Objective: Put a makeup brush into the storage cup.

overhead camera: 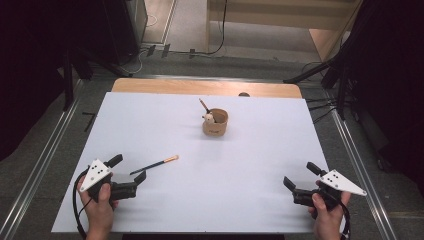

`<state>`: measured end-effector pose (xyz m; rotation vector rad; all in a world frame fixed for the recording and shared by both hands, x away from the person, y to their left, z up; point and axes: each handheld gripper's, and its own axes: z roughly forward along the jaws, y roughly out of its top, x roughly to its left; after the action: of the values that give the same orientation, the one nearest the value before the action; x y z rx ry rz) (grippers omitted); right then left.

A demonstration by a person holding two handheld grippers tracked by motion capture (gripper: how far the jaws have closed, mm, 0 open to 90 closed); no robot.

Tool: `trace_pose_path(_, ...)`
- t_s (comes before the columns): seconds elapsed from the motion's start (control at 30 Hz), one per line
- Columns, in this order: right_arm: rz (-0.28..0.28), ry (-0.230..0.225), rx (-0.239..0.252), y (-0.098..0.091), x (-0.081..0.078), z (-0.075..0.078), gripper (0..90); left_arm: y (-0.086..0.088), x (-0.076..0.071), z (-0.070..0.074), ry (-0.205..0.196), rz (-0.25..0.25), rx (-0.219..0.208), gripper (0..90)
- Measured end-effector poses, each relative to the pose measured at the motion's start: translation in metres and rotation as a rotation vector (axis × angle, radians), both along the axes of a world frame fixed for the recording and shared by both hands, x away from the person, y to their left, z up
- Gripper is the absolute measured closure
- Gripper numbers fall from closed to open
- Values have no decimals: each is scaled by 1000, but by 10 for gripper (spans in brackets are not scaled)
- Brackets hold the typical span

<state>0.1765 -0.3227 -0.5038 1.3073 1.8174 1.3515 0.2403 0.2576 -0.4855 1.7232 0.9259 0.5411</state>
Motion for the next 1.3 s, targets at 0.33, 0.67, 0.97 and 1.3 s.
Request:
trace_pose_path(0.33, -37, -7, 7, -14, -8, 1, 0, -2, 0, -1, 2, -1, 8, 6)
trace_pose_path(0.67, -15, -16, -7, -5, -7, 3, 0, -2, -1, 2, -8, 3, -9, 6)
trace_pose_path(0.97, -18, 6, -20, 1, -8, 4, 0, -2, 5, 11, 6, -17, -12, 6)
trace_pose_path(1.3, -17, 20, 13, -4, -7, 2, 0, 3, 17, 28, 56, -58, 1, 7)
